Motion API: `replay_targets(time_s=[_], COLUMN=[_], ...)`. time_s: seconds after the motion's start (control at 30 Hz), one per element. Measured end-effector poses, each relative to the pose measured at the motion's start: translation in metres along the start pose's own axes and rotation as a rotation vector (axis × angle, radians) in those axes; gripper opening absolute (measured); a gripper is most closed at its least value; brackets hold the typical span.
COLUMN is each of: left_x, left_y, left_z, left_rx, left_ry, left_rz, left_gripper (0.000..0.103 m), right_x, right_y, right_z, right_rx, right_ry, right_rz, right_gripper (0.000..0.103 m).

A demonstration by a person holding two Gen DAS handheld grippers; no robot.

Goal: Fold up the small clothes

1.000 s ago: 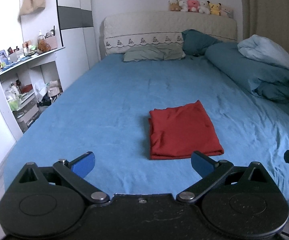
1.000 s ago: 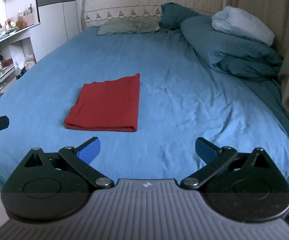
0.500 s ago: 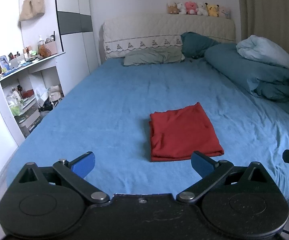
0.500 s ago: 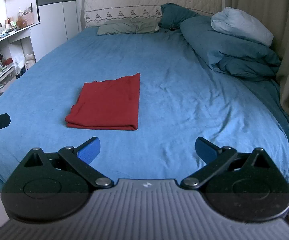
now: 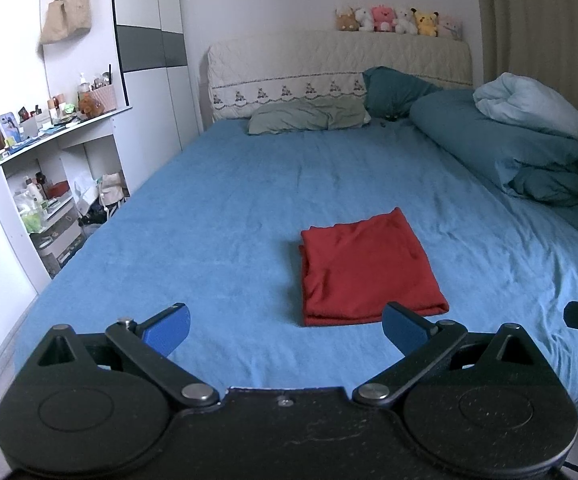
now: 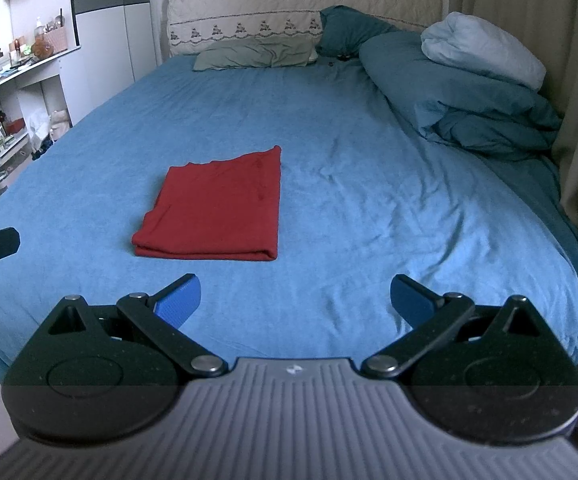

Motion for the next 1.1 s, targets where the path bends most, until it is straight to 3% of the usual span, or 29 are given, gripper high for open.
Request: replay_targets(time_s=[1.1], left_x=[-0.001], left_y=[-0.002], left_z=[0.016], left_rx=[-0.021], left_ry=[-0.016], left_rz=[-0.007], left_gripper=[0.103], right_x=[0.002], right_y=[-0.002], right_z=[0.007], right_rx=[-0.010], right_ry=[-0.004], right_rz=[0.001], right_gripper=[0.103])
Point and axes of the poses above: each gripper's, at about its wrist camera, not at the fingertips, and x roughly against the way its jaws point, z to its left, y to its top, the point moved 5 cm from there along -x, roughly the way its jaws point, and after that the axes turned 15 degrees about -x, right-handed, at the moved point
